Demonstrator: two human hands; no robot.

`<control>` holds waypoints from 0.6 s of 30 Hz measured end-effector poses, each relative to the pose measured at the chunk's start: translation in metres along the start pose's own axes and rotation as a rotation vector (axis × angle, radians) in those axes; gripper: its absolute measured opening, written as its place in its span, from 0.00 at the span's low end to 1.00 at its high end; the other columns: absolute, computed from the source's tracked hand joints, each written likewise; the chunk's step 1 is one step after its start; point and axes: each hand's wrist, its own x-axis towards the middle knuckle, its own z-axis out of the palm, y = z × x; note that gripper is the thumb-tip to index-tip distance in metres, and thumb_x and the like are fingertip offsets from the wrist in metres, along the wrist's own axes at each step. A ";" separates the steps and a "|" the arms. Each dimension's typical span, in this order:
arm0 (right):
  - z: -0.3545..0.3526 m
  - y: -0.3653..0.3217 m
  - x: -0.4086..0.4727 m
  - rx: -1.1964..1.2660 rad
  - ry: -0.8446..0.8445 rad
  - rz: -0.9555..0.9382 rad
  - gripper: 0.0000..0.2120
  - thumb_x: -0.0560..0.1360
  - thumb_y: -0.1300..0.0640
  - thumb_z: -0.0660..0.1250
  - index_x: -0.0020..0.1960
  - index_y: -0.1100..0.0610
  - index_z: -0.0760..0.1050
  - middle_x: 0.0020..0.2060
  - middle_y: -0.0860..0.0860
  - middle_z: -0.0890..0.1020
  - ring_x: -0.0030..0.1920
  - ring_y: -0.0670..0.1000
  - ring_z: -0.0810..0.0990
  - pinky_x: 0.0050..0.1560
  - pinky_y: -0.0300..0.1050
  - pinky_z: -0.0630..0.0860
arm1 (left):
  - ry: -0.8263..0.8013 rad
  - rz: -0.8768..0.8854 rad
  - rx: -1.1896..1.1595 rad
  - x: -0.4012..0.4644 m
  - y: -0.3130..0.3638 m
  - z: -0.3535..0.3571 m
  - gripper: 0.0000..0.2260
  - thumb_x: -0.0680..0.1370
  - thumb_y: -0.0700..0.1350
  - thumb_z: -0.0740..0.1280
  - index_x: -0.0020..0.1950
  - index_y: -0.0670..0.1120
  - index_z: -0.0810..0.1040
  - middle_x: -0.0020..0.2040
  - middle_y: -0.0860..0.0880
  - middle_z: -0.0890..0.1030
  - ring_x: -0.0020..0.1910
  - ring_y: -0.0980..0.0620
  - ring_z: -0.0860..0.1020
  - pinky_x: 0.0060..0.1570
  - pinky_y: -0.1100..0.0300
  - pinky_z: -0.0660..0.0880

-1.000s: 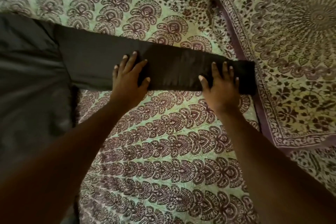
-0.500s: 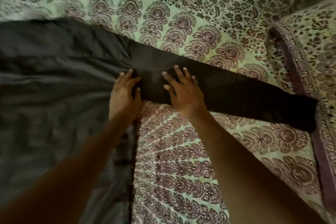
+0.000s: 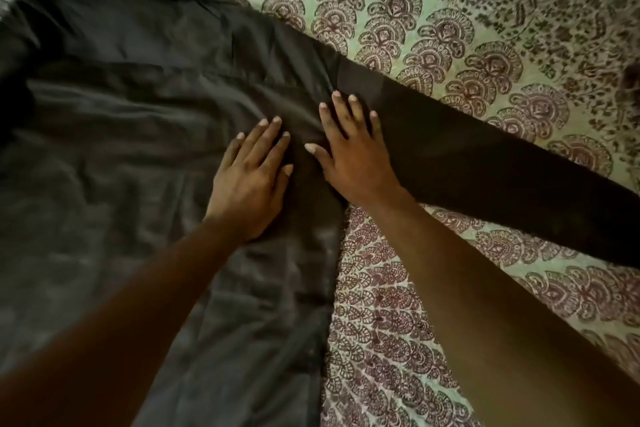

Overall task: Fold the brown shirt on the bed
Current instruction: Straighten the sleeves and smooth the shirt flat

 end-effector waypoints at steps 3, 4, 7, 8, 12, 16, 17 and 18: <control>-0.004 0.001 -0.028 -0.069 -0.062 -0.066 0.35 0.83 0.35 0.47 0.84 0.52 0.51 0.84 0.55 0.50 0.83 0.59 0.46 0.80 0.67 0.50 | -0.059 0.057 0.048 -0.031 0.001 -0.004 0.29 0.84 0.58 0.53 0.81 0.44 0.62 0.83 0.45 0.58 0.82 0.47 0.57 0.80 0.44 0.57; -0.006 0.000 -0.043 -0.105 -0.072 -0.118 0.35 0.83 0.35 0.48 0.84 0.53 0.51 0.84 0.55 0.50 0.84 0.58 0.45 0.79 0.68 0.51 | -0.088 0.067 0.062 -0.041 0.003 -0.005 0.30 0.84 0.59 0.53 0.82 0.44 0.61 0.84 0.45 0.57 0.83 0.47 0.56 0.79 0.44 0.57; -0.014 0.000 -0.079 -0.210 -0.071 -0.303 0.35 0.84 0.37 0.51 0.84 0.56 0.53 0.84 0.54 0.50 0.84 0.56 0.45 0.80 0.67 0.51 | -0.145 0.060 0.105 -0.073 0.005 -0.008 0.34 0.82 0.62 0.52 0.83 0.44 0.56 0.85 0.46 0.52 0.83 0.47 0.53 0.79 0.43 0.56; -0.017 -0.001 -0.081 -0.218 -0.057 -0.329 0.34 0.84 0.38 0.52 0.84 0.56 0.53 0.84 0.54 0.51 0.84 0.56 0.46 0.80 0.66 0.50 | -0.154 0.054 0.114 -0.083 0.004 -0.009 0.35 0.82 0.63 0.52 0.83 0.44 0.55 0.85 0.46 0.52 0.83 0.47 0.53 0.79 0.42 0.56; -0.020 -0.019 -0.052 -0.197 0.006 -0.225 0.34 0.85 0.40 0.51 0.83 0.59 0.53 0.84 0.55 0.53 0.84 0.56 0.48 0.81 0.61 0.47 | -0.199 0.058 0.140 -0.116 0.003 -0.013 0.39 0.81 0.68 0.51 0.84 0.45 0.51 0.85 0.47 0.48 0.84 0.47 0.49 0.80 0.41 0.53; -0.008 -0.045 -0.037 -0.238 -0.048 -0.155 0.35 0.84 0.38 0.48 0.82 0.60 0.56 0.83 0.55 0.55 0.83 0.56 0.50 0.81 0.63 0.48 | -0.242 0.047 0.137 -0.143 0.002 -0.021 0.42 0.79 0.71 0.50 0.84 0.45 0.48 0.85 0.48 0.45 0.84 0.48 0.47 0.80 0.40 0.51; -0.007 -0.050 -0.045 -0.224 -0.057 -0.139 0.35 0.84 0.37 0.47 0.83 0.59 0.54 0.83 0.55 0.54 0.83 0.56 0.50 0.81 0.64 0.48 | -0.252 0.039 0.136 -0.152 0.002 -0.025 0.42 0.79 0.71 0.51 0.84 0.45 0.49 0.85 0.48 0.46 0.84 0.47 0.47 0.80 0.40 0.51; -0.006 -0.054 -0.059 -0.210 -0.068 -0.137 0.36 0.84 0.36 0.46 0.83 0.58 0.52 0.84 0.56 0.53 0.84 0.57 0.48 0.81 0.65 0.47 | -0.258 0.036 0.136 -0.162 0.001 -0.028 0.42 0.79 0.71 0.52 0.84 0.45 0.49 0.85 0.47 0.46 0.84 0.47 0.48 0.80 0.40 0.52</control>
